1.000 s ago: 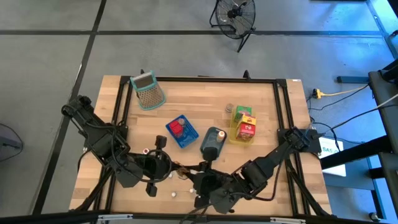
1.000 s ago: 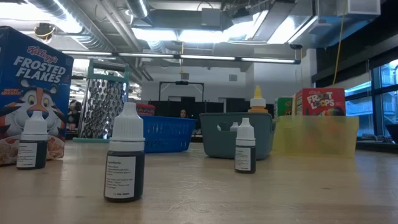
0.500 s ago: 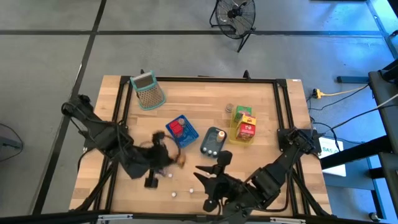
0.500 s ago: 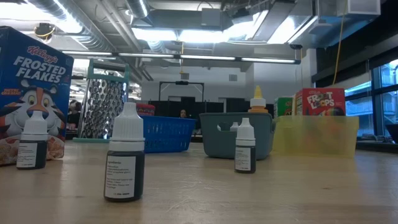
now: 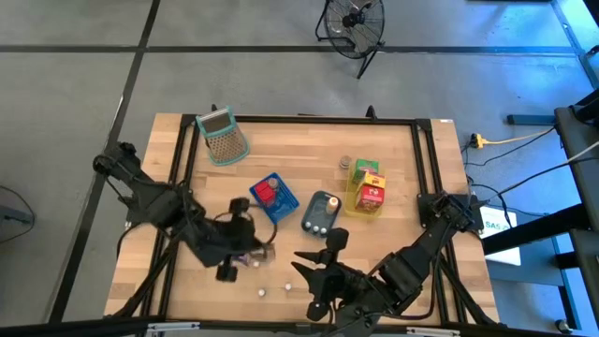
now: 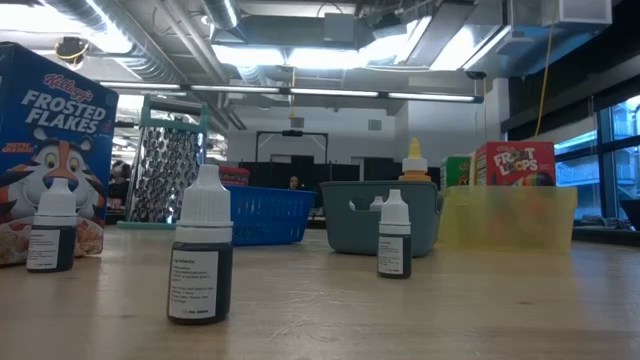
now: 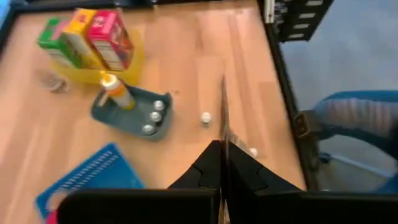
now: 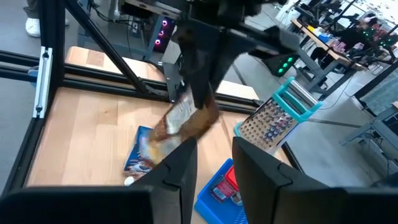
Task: Pick & Place Kitchen Items
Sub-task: Put the orange seasoning pack into the blue bin
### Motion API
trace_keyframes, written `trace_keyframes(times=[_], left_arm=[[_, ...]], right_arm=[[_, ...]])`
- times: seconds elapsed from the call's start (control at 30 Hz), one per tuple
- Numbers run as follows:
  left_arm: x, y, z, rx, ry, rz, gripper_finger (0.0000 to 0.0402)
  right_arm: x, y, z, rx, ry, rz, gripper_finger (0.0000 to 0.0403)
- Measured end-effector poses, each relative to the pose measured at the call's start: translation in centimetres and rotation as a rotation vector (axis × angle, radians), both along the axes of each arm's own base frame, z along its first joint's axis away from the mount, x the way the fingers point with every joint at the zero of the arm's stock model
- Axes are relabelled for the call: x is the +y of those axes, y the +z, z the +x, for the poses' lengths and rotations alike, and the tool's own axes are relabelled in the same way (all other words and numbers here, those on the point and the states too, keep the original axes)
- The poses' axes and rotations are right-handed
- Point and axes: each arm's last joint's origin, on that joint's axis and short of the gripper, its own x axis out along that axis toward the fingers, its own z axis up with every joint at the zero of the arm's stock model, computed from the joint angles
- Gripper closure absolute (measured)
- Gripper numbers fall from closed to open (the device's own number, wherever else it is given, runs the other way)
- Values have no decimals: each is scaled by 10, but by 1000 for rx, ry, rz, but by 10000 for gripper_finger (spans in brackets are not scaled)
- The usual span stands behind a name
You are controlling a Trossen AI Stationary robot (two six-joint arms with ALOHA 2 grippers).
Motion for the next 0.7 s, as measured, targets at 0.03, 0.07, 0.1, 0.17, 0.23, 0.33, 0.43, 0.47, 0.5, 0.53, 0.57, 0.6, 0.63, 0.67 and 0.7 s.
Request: trace_keyframes(times=[0.03,0.07,0.1,0.17,0.23,0.33,0.43,0.47,0.5,0.53,0.57,0.6,0.63,0.67,0.7], left_arm=[[-1,0,1,5,-13,-22,399],[-3,-1,2,13,-34,-41,399],[-7,-2,3,16,-56,-52,399],[-10,-4,3,22,-76,-30,399],[-5,-5,3,22,-43,17,399],[6,-8,5,47,22,77,399],[17,-8,9,58,63,94,399],[21,-8,11,62,66,102,399],[25,-8,13,66,64,110,399],[28,-8,15,70,60,120,399],[32,-8,16,73,52,137,399],[36,-8,18,78,42,158,399],[40,-8,20,84,32,179,399],[45,-8,22,91,26,198,399],[49,-9,24,104,17,211,399]], right_arm=[[0,0,0,0,0,0,300],[0,0,0,0,0,1,300],[0,0,0,0,-1,1,300],[0,0,0,0,0,1,300],[0,0,0,0,-1,1,300],[-1,0,1,1,-3,1,300],[-2,0,1,2,-5,0,300],[-2,0,1,4,-5,-1,300],[-2,0,1,4,-5,-1,300],[-2,0,1,4,-4,-1,300],[-2,0,1,4,-4,-1,300],[-2,0,1,4,-4,-1,300],[-2,0,1,4,-4,-1,300],[-2,0,1,4,-4,-1,300],[-2,0,1,4,-4,0,300]])
